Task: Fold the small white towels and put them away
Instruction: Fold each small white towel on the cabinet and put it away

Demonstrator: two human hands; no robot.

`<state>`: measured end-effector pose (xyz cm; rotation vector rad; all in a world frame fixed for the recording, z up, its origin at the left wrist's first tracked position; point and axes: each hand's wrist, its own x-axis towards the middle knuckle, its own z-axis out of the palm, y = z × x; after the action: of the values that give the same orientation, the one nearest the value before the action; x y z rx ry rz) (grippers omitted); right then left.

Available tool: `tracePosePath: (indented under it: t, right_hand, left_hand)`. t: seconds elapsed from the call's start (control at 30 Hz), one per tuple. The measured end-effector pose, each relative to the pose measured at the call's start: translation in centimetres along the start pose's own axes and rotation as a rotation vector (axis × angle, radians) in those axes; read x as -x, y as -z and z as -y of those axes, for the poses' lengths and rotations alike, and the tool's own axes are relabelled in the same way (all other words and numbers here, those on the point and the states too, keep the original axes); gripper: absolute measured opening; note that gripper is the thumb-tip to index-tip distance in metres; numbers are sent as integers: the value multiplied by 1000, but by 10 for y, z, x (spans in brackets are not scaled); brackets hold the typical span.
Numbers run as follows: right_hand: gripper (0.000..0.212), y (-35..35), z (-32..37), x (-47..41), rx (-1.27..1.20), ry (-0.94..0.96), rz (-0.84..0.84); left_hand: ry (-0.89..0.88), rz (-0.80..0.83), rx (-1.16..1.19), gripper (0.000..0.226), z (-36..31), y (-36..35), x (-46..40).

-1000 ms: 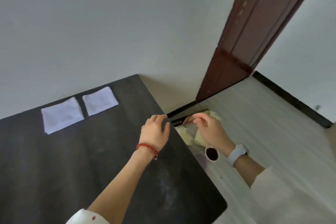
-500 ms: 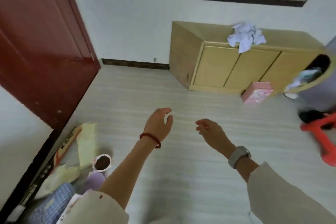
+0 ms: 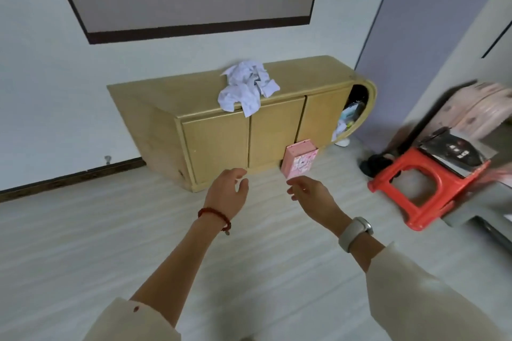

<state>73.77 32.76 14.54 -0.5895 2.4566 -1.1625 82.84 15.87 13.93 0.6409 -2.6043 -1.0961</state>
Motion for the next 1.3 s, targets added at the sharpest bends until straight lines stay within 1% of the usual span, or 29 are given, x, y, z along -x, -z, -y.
tracePosePath:
  t: [0.13,0.27,0.33,0.4,0.5,0.6,0.8,0.87,1.0,1.07,1.17,1.23,1.3]
  right_hand:
    - [25,53,-5,-89,-67,-43,-83]
    - [25,98,-34,-186,-86,-70,-133]
    - [25,119,-52,-240,-77,-72,-140]
    - [25,141,-68,-299,-96,-86,-140]
    - [26,168,-85,-387,-80,-109,-97]
    - [26,179,-91,-465,-45,-87,-22]
    - [27,158,-92,-602,130,49,196]
    - [28,150,-90,-633,188,102,224]
    - [35,122,-92,-723,294,177,320]
    - [38,109,-89,-763,356,205,374]
    - [43,90,-89,-814,473,266,496]
    - [49,79,-89,-843,557,341,574]
    - [56,70,-88,-865,641,424,647]
  left_hand:
    - [-88,92,-40,27,-35,-33,-112]
    - [-148,110,-33,25,-67,-84,-223]
    - [-151,129,-28,25,-77,-113,-277]
    - [-103,158,-27,26,-82,-140,-330]
    - [12,203,-74,29,-82,-168,-405]
    - [132,162,-74,29,-75,-178,-467]
    - [341,49,-35,30,-37,-194,-562]
    - [343,33,-50,32,-28,-201,-587]
    - [352,5,-158,40,5,-227,-662]
    - [395,35,-228,44,20,-235,-696]
    - [451,104,-412,46,39,-244,-732]
    - [471,98,-467,39,46,-248,-747]
    - [452,92,-454,22,50,-249,-758]
